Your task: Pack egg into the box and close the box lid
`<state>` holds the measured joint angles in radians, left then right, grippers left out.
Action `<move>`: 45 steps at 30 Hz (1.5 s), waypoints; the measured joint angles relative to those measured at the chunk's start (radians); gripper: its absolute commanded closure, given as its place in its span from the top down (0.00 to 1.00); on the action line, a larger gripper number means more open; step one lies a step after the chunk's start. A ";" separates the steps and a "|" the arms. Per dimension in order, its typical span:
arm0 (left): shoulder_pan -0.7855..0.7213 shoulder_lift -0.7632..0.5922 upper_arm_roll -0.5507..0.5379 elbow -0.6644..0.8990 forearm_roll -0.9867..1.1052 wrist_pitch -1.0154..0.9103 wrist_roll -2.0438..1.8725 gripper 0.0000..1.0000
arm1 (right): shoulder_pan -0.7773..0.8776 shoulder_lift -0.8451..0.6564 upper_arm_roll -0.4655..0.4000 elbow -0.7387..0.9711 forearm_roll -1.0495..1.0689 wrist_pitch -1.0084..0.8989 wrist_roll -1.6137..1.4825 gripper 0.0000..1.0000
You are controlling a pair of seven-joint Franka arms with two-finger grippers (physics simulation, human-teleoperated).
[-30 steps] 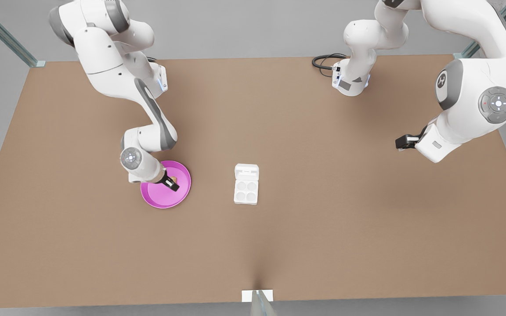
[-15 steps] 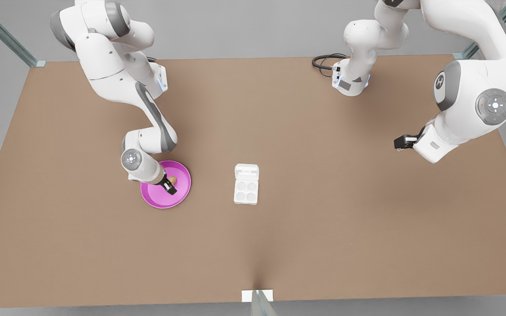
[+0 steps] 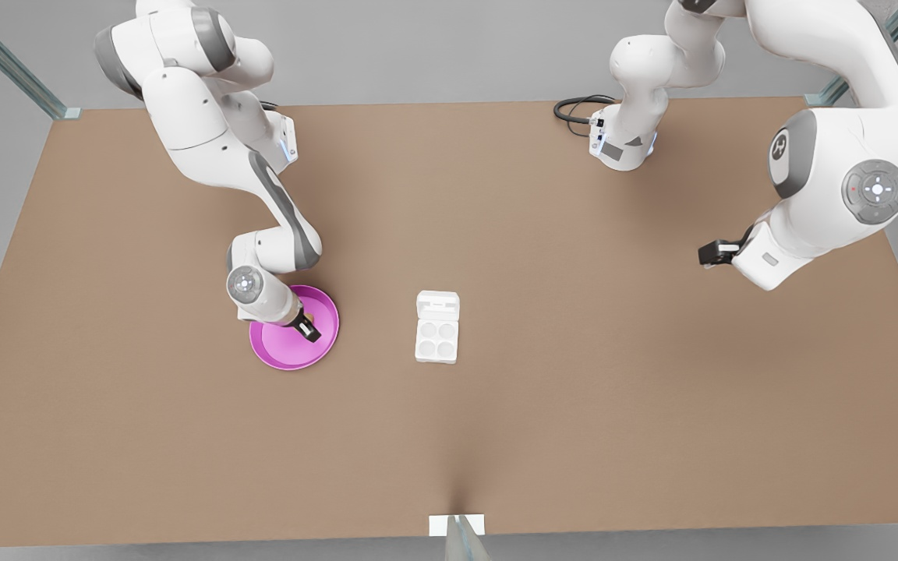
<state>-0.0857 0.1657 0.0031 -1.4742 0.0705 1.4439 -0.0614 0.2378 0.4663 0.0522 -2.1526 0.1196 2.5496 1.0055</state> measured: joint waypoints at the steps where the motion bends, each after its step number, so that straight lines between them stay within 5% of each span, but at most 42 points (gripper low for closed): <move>1: 0.000 0.001 0.000 0.000 0.000 0.001 0.000 1.00 | 0.000 0.000 0.000 0.000 0.000 0.000 0.001 0.66; 45: 0.000 0.005 0.000 0.002 0.002 0.001 0.000 1.00 | -0.009 -0.002 0.001 0.024 0.010 -0.013 -0.017 0.55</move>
<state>-0.0858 0.1703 0.0035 -1.4726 0.0720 1.4450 -0.0614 0.2288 0.4640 0.0528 -2.1291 0.1301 2.5371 0.9882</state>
